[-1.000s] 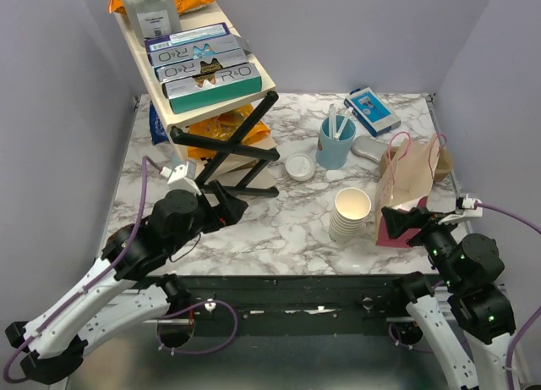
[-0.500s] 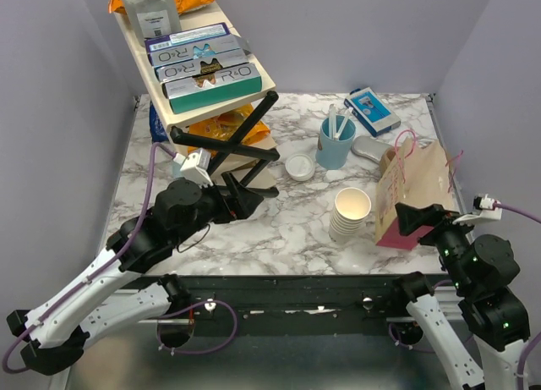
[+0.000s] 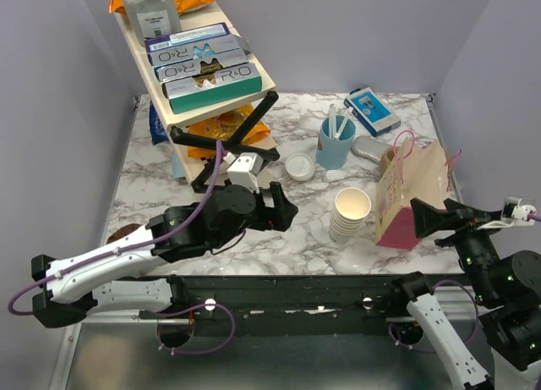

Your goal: Pack the takeout coffee

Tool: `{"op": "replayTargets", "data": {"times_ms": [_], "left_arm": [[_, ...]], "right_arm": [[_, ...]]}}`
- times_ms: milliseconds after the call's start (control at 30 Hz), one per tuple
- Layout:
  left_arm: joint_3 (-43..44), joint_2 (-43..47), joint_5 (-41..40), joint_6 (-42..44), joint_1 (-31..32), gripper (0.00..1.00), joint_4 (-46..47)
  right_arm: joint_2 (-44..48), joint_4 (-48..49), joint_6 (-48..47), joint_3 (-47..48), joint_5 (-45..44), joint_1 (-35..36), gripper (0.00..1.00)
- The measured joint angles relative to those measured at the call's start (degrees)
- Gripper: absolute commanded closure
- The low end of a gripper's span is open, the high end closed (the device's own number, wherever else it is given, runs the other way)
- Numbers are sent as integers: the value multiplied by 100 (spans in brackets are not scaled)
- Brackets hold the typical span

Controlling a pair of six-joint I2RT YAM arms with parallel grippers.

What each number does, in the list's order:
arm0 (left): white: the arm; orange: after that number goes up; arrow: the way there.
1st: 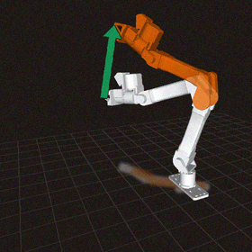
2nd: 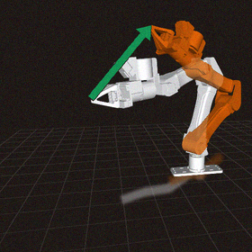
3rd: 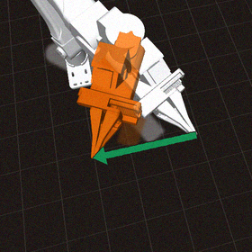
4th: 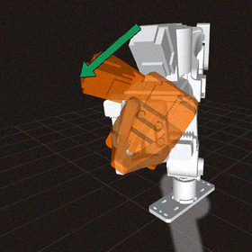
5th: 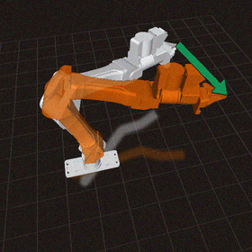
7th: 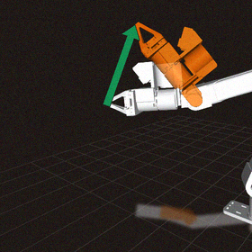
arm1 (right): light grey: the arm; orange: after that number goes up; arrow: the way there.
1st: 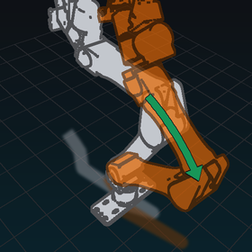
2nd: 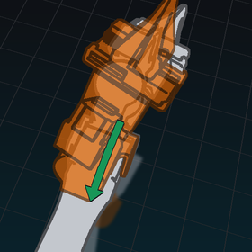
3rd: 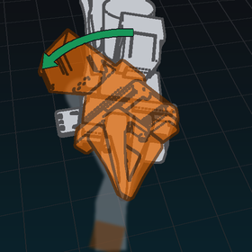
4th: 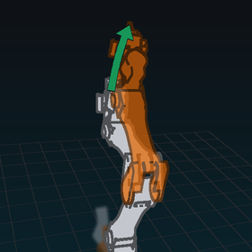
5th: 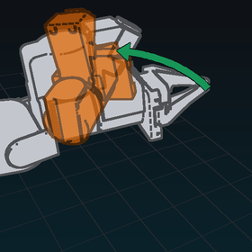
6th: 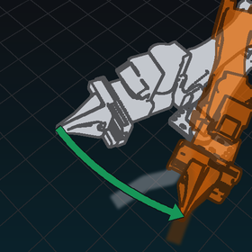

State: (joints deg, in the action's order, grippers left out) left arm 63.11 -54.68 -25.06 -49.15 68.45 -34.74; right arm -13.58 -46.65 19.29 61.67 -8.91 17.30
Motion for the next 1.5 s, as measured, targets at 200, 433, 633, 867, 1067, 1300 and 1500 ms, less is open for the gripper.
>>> {"op": "replayTargets", "data": {"times_ms": [200, 433, 633, 867, 1067, 1300, 1500], "left_arm": [[1029, -1102, -428, 505, 289, 1, 232], [2496, -2656, -1005, 846, -42, 1, 70], [2649, -3405, -1294, 1342, -612, 1, 282], [2728, -3818, -1416, 1792, -986, 1, 595], [2942, -3967, -1405, 2164, -1032, 1, 942], [3182, -4232, -1401, 2258, -1379, 1, 986], [2531, -3930, -1412, 2326, -1757, 1, 1261]], "right_arm": [[-227, 396, -131, 15, 879, 0, 0], [-219, 811, -177, -326, 1703, 0, 0], [-208, 927, -269, -382, 1930, 0, 0], [-197, 979, -330, -601, 2017, 0, 0], [-175, 1034, -350, -824, 2037, 0, 0], [-175, 1080, -437, -881, 2035, 0, 0], [-173, 1145, -483, -1001, 2035, 0, 0]]}}
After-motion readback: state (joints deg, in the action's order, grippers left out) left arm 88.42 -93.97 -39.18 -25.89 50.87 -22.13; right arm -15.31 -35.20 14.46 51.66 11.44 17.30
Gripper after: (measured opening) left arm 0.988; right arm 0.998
